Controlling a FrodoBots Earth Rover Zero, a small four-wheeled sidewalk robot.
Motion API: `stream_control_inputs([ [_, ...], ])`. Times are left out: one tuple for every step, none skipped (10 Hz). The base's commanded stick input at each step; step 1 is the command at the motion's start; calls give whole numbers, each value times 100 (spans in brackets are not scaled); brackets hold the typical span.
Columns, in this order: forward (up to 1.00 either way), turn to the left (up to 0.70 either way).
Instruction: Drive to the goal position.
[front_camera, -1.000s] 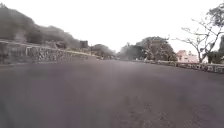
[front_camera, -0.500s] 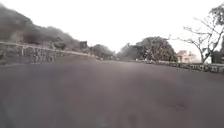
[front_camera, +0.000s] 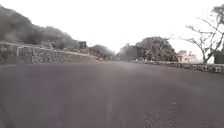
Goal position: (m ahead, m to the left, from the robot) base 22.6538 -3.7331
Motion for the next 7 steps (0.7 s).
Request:
stream_control_inputs([
  [85, 0],
  [85, 0],
  [85, 0],
  [85, 0],
  [85, 0],
  [85, 0],
  [85, 0],
])
